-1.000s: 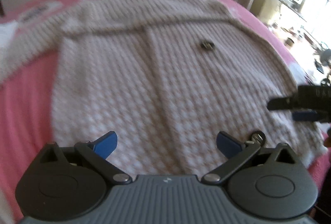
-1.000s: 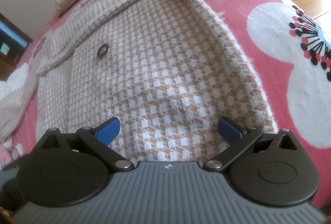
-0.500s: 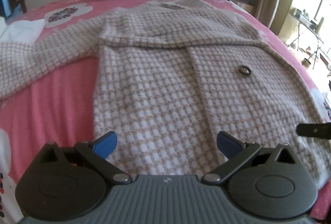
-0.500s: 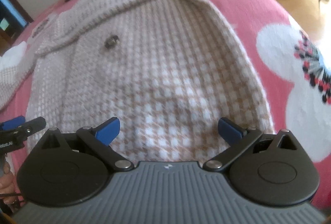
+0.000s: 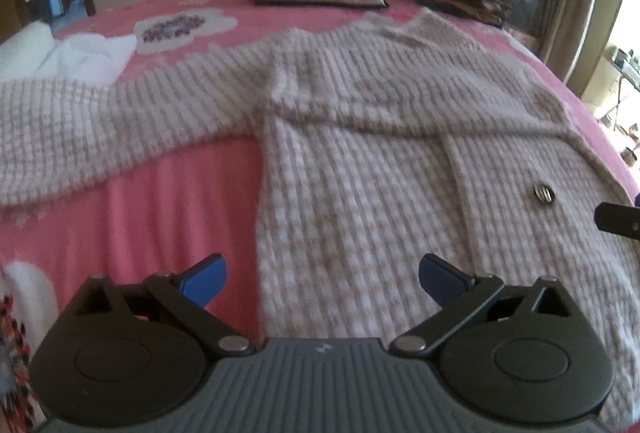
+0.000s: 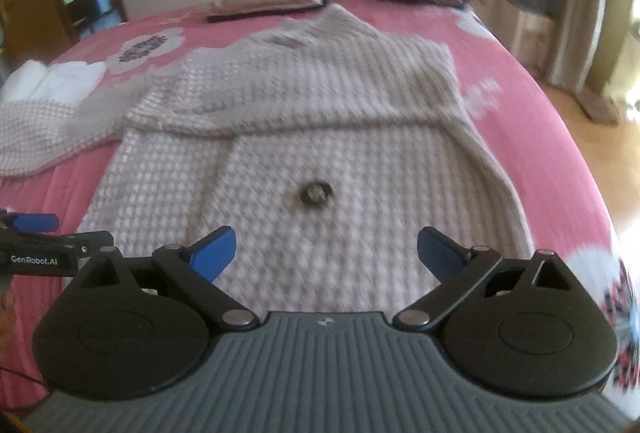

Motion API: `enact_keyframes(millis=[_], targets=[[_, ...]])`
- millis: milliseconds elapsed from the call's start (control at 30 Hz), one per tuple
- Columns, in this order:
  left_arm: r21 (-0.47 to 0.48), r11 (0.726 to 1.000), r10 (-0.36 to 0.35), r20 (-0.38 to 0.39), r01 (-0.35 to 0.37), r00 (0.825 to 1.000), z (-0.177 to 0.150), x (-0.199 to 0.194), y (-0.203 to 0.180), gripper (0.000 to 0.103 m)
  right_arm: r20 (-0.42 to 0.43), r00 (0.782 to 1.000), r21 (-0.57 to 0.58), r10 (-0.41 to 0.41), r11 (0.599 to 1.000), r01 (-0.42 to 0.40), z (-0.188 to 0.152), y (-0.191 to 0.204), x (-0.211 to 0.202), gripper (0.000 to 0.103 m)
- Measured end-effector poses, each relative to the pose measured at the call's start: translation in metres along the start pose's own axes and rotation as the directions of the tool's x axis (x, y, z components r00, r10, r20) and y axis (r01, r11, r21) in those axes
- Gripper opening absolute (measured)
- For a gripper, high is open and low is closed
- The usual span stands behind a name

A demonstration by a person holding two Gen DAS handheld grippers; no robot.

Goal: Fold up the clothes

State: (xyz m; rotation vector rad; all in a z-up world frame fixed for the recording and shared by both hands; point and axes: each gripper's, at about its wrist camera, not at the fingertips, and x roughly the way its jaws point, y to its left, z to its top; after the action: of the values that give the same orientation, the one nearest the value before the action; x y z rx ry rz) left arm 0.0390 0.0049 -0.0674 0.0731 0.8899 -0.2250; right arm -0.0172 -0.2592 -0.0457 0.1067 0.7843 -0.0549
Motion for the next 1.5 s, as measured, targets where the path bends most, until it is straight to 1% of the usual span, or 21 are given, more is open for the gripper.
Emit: enact_keyframes(millis=[133,167,233,300,333,400,467,533,567,633,700,767,800,867,1000,1100,1233,1267,1333,1400,1500], targets=[[-0.033,0.999,0.030,0.053,-0.028,0.998,0.018,0.009,0.006,0.103,0.024,0.999,-0.017,0.021,1.000,-0.021,0.022,0.008,0.017,0.086],[-0.040,0.999,0.038,0.058,-0.035,0.998,0.022,0.012,0.008,0.103,0.024,0.999,-0.020,0.025,0.999,-0.024,0.027,0.010,0.023,0.081],[-0.050,0.998,0.052,0.067,-0.049,0.996,0.030,0.020,0.011,0.103,0.025,0.999,-0.029,0.032,0.999,-0.031,0.036,0.016,0.035,0.076],[-0.061,0.996,0.071,0.083,-0.066,0.994,0.039,0.027,0.015,0.103,0.024,0.999,-0.053,0.036,0.998,-0.035,0.044,0.022,0.048,0.065],[-0.068,0.995,0.082,0.092,-0.076,0.992,0.043,0.031,0.018,0.103,0.025,0.999,-0.073,0.039,0.997,-0.038,0.048,0.026,0.055,0.063],[-0.086,0.992,0.101,0.104,-0.092,0.989,0.051,0.039,0.024,0.103,0.026,0.999,-0.118,0.046,0.992,-0.043,0.054,0.037,0.068,0.055],[-0.109,0.989,0.116,0.109,-0.104,0.987,0.056,0.046,0.031,0.103,0.024,0.998,-0.173,0.053,0.984,-0.048,0.058,0.049,0.081,0.050],[-0.125,0.986,0.126,0.107,-0.112,0.986,0.059,0.052,0.038,0.103,0.023,0.998,-0.240,0.059,0.970,-0.051,0.060,0.063,0.093,0.050],[-0.130,0.985,0.130,0.108,-0.115,0.986,0.059,0.054,0.040,0.103,0.029,0.998,-0.301,0.059,0.952,-0.047,0.059,0.073,0.099,0.050],[-0.140,0.983,0.138,0.108,-0.123,0.985,0.059,0.059,0.045,0.103,0.046,0.997,-0.435,0.062,0.900,-0.036,0.057,0.094,0.110,0.050],[-0.152,0.980,0.144,0.103,-0.127,0.984,0.060,0.065,0.050,0.103,0.066,0.995,-0.554,0.073,0.832,-0.024,0.052,0.113,0.119,0.050],[-0.164,0.978,0.144,0.104,-0.126,0.984,0.062,0.069,0.053,0.103,0.084,0.995,-0.660,0.060,0.751,0.011,0.048,0.130,0.132,0.050],[-0.171,0.978,0.141,0.105,-0.122,0.984,0.063,0.071,0.055,0.103,0.094,0.995,-0.699,0.043,0.714,0.035,0.047,0.136,0.140,0.050],[-0.181,0.977,0.132,0.115,-0.109,0.985,0.065,0.074,0.056,0.103,0.106,0.994,-0.742,0.007,0.666,0.075,0.047,0.143,0.154,0.050],[-0.172,0.982,0.106,0.143,-0.081,0.984,0.073,0.082,0.053,0.103,0.124,0.992,-0.773,-0.010,0.626,0.103,0.049,0.147,0.165,0.050],[-0.176,0.981,0.106,0.157,-0.078,0.982,0.079,0.089,0.050,0.103,0.136,0.991,-0.805,-0.005,0.582,0.114,0.045,0.153,0.158,0.047],[-0.196,0.975,0.140,0.149,-0.109,0.979,0.088,0.100,0.048,0.103,0.137,0.990,-0.837,0.010,0.536,0.111,0.037,0.157,0.156,0.047],[-0.198,0.973,0.147,0.145,-0.117,0.978,0.089,0.103,0.048,0.103,0.144,0.990,-0.835,0.004,0.537,0.119,0.037,0.156,0.159,0.047],[-0.201,0.971,0.158,0.145,-0.127,0.977,0.092,0.108,0.047,0.102,0.163,0.987,-0.817,-0.018,0.558,0.145,0.042,0.153,0.163,0.041],[-0.201,0.970,0.166,0.146,-0.135,0.975,0.095,0.113,0.046,0.102,0.173,0.984,-0.797,-0.042,0.581,0.165,0.046,0.149,0.166,0.014],[-0.190,0.971,0.175,0.151,-0.145,0.973,0.100,0.119,0.043,0.101,0.178,0.982,-0.784,-0.065,0.594,0.181,0.046,0.144,0.169,0.009]])
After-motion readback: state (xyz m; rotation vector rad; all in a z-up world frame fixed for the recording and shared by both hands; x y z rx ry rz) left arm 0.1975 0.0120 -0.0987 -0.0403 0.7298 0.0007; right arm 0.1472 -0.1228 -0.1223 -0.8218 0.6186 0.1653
